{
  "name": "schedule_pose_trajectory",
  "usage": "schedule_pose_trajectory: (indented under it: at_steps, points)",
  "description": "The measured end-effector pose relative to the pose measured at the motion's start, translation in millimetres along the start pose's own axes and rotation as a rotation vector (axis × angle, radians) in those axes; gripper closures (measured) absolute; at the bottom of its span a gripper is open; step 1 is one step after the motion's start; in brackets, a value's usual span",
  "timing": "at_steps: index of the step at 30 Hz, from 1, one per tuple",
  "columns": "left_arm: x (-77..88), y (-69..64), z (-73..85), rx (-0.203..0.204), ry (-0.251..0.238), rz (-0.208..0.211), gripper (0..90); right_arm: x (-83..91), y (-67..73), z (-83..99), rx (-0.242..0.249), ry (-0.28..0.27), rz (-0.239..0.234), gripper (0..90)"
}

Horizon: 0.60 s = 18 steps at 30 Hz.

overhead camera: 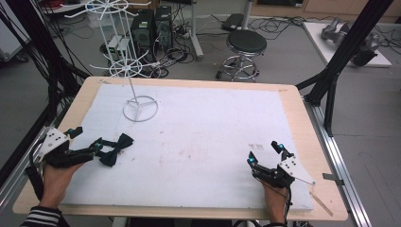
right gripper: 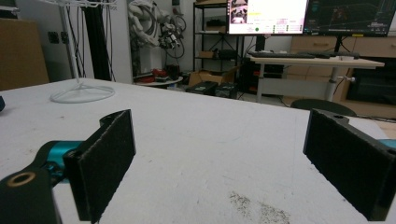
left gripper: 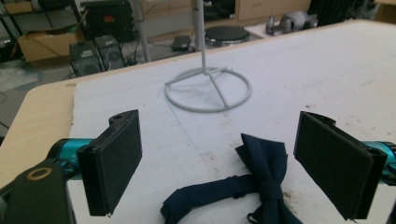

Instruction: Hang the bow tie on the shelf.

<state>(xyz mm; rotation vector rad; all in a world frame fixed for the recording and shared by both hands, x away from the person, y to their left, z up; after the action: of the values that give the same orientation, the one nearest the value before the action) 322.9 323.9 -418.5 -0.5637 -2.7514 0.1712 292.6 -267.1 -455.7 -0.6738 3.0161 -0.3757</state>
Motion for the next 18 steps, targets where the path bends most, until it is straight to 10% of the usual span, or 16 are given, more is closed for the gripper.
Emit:
schedule_pose_trajectory:
  at_steps: [18]
  points:
    - [-22.4, 26.6, -2.0, -0.006, 0.304, -0.069, 21.5, 0.1, 0.0, 0.1, 0.000, 0.001, 0.001, 8.2]
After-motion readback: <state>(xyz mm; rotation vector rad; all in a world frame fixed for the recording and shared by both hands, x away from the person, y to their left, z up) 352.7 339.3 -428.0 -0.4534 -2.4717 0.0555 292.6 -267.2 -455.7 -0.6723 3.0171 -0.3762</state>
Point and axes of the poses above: each handheld gripper's, and its own axes: x roughly backward along the jaws, z roughly out of its underside, y roughly to its left, the point moved 4 cm from there along -x, roughly forward along the jaws, and after that the axes turned 14 degrees about x, right-handed, at the moved point
